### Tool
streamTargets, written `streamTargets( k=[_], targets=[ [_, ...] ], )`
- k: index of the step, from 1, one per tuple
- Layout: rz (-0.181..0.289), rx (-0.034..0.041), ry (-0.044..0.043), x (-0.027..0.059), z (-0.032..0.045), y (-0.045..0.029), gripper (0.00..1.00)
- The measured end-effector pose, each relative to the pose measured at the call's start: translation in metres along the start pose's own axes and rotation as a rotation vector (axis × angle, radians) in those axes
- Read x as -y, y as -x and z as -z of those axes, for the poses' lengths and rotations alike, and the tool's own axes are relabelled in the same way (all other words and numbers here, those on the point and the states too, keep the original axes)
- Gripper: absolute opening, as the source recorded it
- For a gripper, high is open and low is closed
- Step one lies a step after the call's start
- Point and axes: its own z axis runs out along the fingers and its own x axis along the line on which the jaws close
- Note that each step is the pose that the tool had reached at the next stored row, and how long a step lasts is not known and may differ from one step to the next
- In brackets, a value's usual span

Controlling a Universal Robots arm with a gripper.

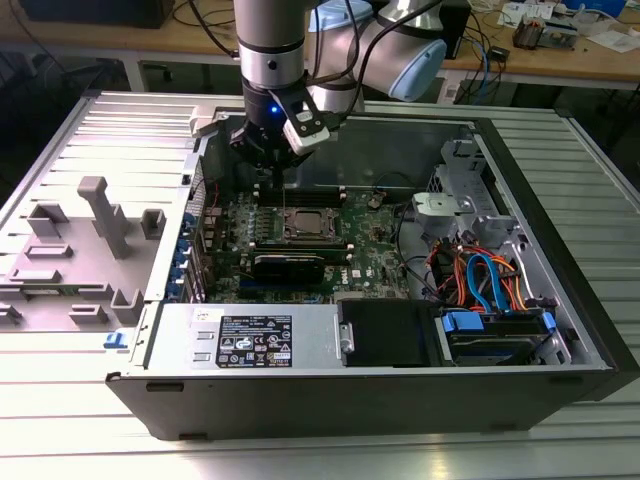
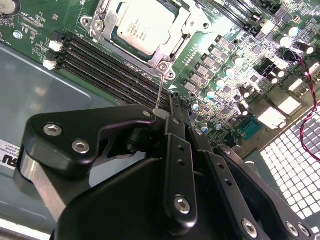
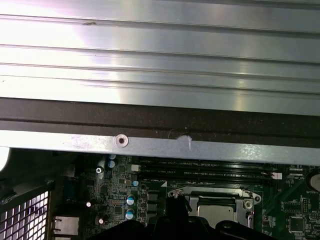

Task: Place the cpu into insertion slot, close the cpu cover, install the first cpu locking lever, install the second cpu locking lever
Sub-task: 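Install the first cpu locking lever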

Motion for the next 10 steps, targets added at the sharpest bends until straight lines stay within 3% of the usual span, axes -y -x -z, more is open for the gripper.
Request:
streamTargets(
  k=[6, 10],
  targets=[
    [0.006, -0.0002, 0.0002, 0.0000, 0.0000, 0.0000, 0.11],
    [0.039, -0.0016, 0.0010, 0.0000, 0.0000, -0.0001, 0.11]
  ],
)
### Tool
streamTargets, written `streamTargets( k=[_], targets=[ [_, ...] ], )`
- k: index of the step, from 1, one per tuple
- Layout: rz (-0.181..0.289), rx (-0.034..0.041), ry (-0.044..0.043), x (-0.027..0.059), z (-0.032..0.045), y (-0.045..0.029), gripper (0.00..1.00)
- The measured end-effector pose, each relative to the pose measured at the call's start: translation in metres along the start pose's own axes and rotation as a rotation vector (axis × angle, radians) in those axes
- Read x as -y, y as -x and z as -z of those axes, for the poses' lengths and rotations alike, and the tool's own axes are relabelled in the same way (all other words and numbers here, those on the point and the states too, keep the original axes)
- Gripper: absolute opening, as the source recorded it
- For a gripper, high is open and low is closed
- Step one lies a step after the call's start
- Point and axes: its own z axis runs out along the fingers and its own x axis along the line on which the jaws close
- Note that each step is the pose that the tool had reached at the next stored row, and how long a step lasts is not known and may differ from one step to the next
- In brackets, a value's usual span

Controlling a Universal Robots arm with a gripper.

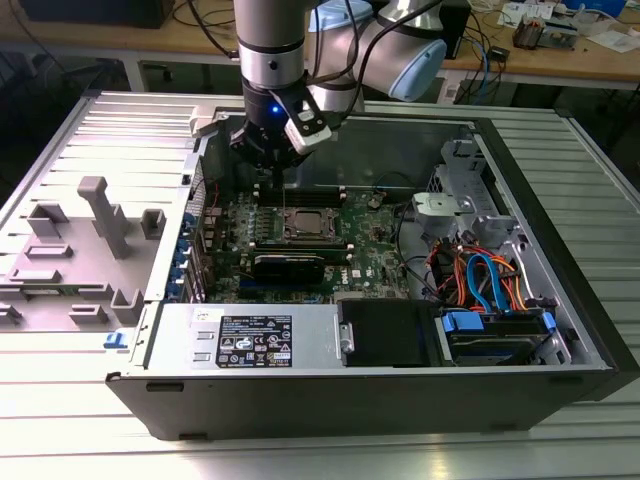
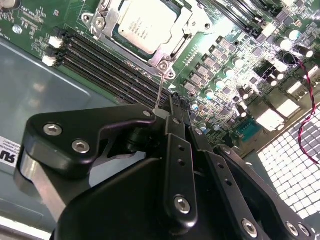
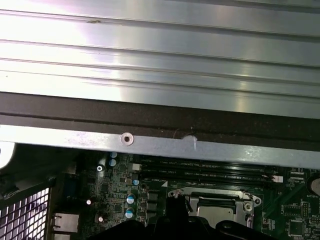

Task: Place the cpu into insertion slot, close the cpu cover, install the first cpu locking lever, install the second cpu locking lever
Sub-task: 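Install the first cpu locking lever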

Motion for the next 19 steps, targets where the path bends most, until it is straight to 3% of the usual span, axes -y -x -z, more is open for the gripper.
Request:
streamTargets(
  k=[9, 14, 16, 17, 19],
  targets=[
    [0.004, -0.0001, 0.0001, -0.0002, -0.0001, 0.0002, 0.11],
    [0.006, -0.0003, 0.0001, 0.0002, -0.0003, 0.0044, 0.11],
    [0.006, -0.0003, 0.0002, 0.0005, -0.0006, 0.0079, 0.11],
    [0.008, -0.0003, 0.0002, 0.0019, -0.0034, 0.0219, 0.11],
    [0.010, -0.0004, -0.0001, 0.0028, -0.0102, 0.0289, 0.11]
  ],
)
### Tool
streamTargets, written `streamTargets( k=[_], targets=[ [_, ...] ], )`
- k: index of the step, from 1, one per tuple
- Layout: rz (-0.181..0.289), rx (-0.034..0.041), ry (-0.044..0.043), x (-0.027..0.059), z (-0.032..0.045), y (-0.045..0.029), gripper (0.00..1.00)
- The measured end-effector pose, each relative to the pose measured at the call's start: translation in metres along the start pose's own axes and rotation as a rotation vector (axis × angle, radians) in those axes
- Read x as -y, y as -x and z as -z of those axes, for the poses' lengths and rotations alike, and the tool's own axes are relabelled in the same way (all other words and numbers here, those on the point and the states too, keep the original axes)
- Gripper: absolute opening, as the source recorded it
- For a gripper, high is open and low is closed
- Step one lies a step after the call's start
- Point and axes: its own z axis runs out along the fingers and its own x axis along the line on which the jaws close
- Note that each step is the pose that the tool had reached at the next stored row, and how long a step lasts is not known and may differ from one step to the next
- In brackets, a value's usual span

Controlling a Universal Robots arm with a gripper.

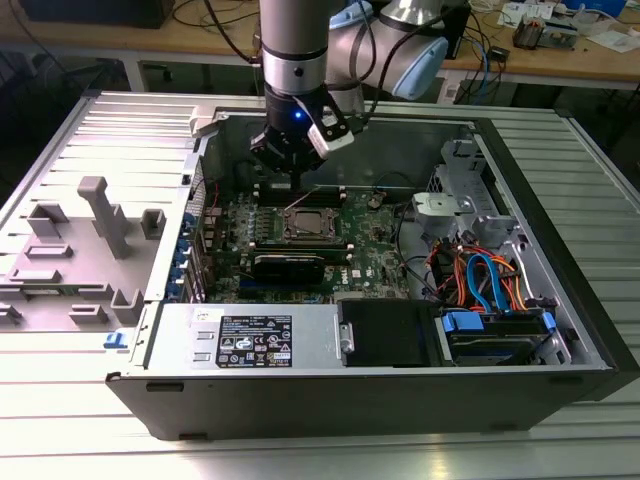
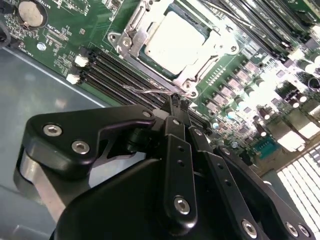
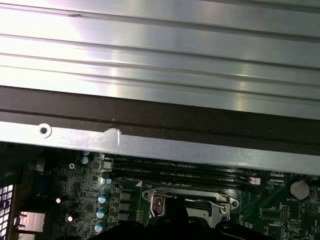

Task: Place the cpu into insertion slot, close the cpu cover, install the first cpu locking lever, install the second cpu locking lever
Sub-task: 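Install the first cpu locking lever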

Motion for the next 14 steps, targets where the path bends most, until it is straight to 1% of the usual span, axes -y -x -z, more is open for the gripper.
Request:
streamTargets(
  k=[1, 2, 14],
  targets=[
    [0.000, 0.0005, -0.0021, 0.0005, -0.0049, 0.0074, 0.11],
    [0.000, 0.0005, -0.0022, 0.0003, -0.0056, 0.0094, 0.11],
    [-0.003, 0.0005, -0.0037, -0.0054, -0.0088, 0.0127, 0.11]
  ],
)
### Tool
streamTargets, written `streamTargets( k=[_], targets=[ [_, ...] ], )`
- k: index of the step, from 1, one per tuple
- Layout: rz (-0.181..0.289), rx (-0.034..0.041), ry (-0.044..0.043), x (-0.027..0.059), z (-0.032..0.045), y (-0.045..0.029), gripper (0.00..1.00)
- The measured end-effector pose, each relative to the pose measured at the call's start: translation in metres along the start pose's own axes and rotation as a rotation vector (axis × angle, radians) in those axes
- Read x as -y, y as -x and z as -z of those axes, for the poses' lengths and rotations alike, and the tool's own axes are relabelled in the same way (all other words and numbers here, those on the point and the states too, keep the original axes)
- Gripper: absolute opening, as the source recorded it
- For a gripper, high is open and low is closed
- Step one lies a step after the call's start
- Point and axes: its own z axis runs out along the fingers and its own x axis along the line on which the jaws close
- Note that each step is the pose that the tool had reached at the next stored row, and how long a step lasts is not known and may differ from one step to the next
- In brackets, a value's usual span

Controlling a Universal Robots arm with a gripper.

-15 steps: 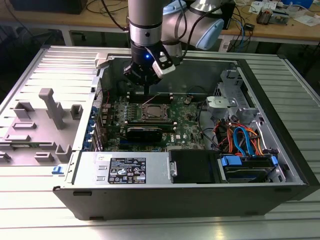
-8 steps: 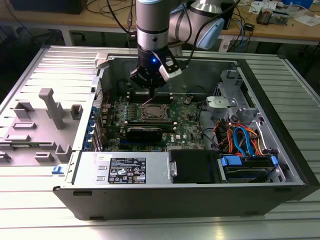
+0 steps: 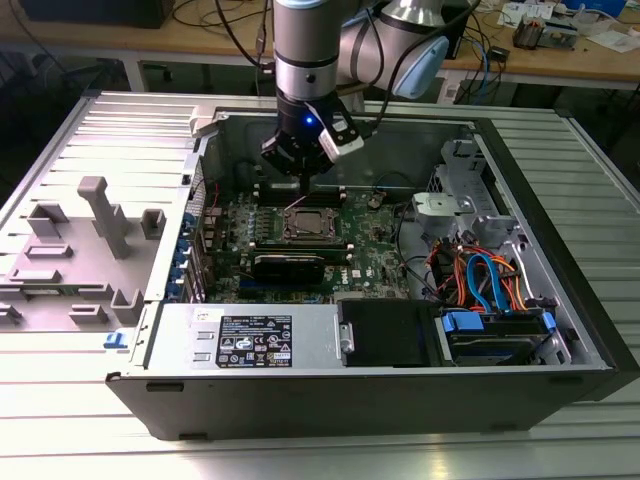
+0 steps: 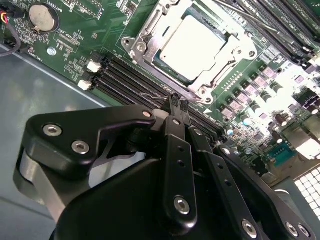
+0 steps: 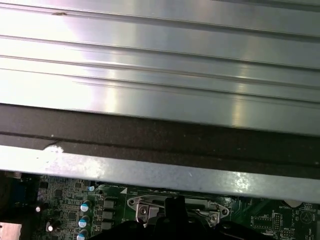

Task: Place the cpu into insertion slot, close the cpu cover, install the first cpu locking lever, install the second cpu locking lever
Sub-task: 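Install the first cpu locking lever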

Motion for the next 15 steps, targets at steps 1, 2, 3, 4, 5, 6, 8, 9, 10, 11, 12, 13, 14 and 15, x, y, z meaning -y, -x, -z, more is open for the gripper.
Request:
streamTargets(
  k=[1, 2, 3, 4, 5, 6, 8, 9, 10, 11, 12, 13, 14, 15],
  targets=[
    [-0.002, -0.0001, -0.0010, -0.0004, -0.0002, 0.0002, 0.11],
    [-0.005, -0.0001, -0.0015, -0.0009, -0.0005, 0.0002, 0.11],
    [-0.009, 0.0001, -0.0018, -0.0013, -0.0008, 0.0003, 0.11],
    [-0.012, 0.0001, -0.0023, -0.0018, -0.0009, 0.0004, 0.11],
    [-0.015, 0.0003, -0.0025, -0.0022, -0.0011, 0.0005, 0.11],
    [-0.016, 0.0003, -0.0025, -0.0025, -0.0012, 0.0006, 0.11],
    [-0.016, 0.0004, -0.0026, -0.0034, -0.0015, 0.0007, 0.11],
    [-0.016, 0.0004, -0.0025, -0.0037, -0.0020, 0.0009, 0.11],
    [-0.016, 0.0003, -0.0026, -0.0039, -0.0026, 0.0012, 0.11],
    [-0.016, 0.0003, -0.0025, -0.0040, -0.0032, 0.0015, 0.11],
    [-0.016, 0.0003, -0.0025, -0.0039, -0.0037, 0.0018, 0.11],
    [-0.016, 0.0003, -0.0025, -0.0039, -0.0043, 0.0023, 0.11],
    [-0.016, 0.0003, -0.0025, -0.0038, -0.0048, 0.0027, 0.11],
    [-0.016, 0.0003, -0.0026, -0.0037, -0.0054, 0.0034, 0.11]
  ],
)
